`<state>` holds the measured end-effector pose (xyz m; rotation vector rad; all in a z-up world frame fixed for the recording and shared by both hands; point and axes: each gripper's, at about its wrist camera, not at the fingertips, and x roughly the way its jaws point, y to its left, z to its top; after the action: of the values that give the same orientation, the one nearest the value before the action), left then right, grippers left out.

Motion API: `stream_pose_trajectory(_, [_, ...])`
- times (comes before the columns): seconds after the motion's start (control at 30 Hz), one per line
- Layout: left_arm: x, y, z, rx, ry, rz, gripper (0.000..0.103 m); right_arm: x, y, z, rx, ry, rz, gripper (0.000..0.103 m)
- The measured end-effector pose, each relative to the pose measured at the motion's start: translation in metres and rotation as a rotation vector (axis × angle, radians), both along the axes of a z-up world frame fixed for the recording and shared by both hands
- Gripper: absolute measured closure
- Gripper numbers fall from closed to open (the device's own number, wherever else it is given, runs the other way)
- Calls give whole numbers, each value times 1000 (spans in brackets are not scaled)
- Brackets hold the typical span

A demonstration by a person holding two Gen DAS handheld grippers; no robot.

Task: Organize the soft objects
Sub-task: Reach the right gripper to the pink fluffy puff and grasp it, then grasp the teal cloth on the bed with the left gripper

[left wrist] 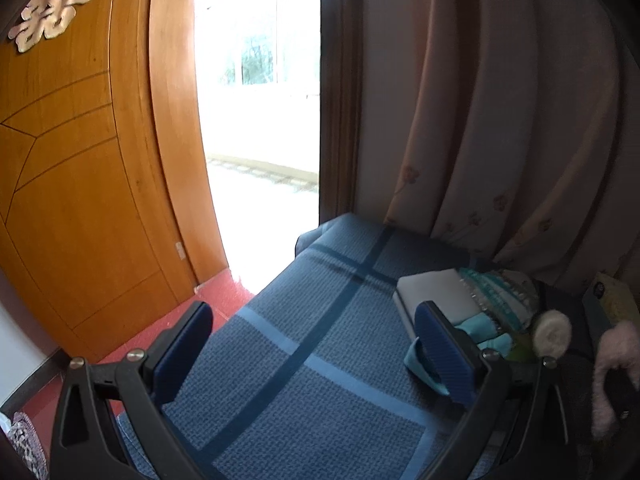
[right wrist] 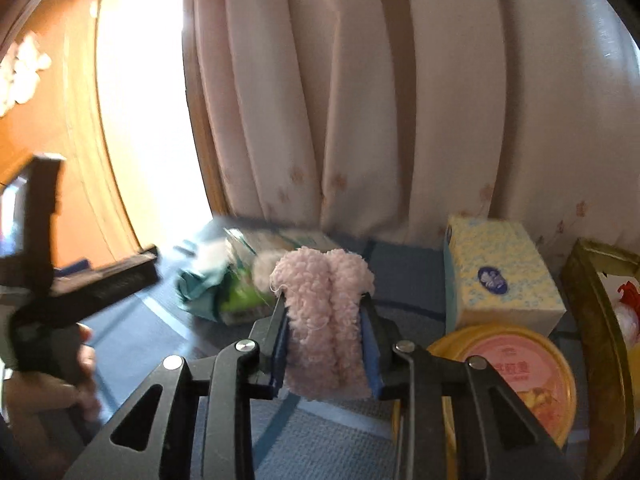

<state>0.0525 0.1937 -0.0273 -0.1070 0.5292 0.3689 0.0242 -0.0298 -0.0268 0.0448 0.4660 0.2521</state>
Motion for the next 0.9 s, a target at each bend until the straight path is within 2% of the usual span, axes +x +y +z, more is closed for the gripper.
stream_pose_trajectory(0.1, [-6,-13,4,46,-36,-61,1,-17,-1,7,14,-82,4,70])
stream_pose_trajectory(0.2, [-3,-33,4,100,-24,-154,2,-28,4,8,-30,-129,-16,70])
stream_pose_trajectory(0.3, [7,-44,-1,38,34,-285,6,-33,4,9,-29,-134,-24,69])
stream_pose_trajectory(0.4, [23,-47,-10,-62,116,-349,10,-34,2,11,-8,-127,-30,69])
stream_pose_trajectory(0.47, [32,-44,-17,-117,159,-338,22,-34,2,12,-1,-120,-28,69])
stream_pose_trajectory(0.57, [43,-33,-26,-197,215,-324,29,-35,4,12,-3,-111,-21,69])
stream_pose_trajectory(0.6, [43,-29,-27,-235,211,-340,32,-33,4,11,-4,-107,-19,69])
stream_pose_trajectory(0.67, [40,-24,-28,-289,201,-369,49,-30,4,11,-4,-102,-16,69])
stream_pose_trajectory(0.7, [36,-21,-28,-321,188,-373,54,-30,4,11,-1,-101,-16,69])
stream_pose_trajectory(0.77, [28,-22,-30,-350,169,-367,73,-30,3,11,4,-104,-18,69])
stream_pose_trajectory(0.9, [12,-15,-32,-426,128,-331,86,-29,2,11,8,-105,-20,69])
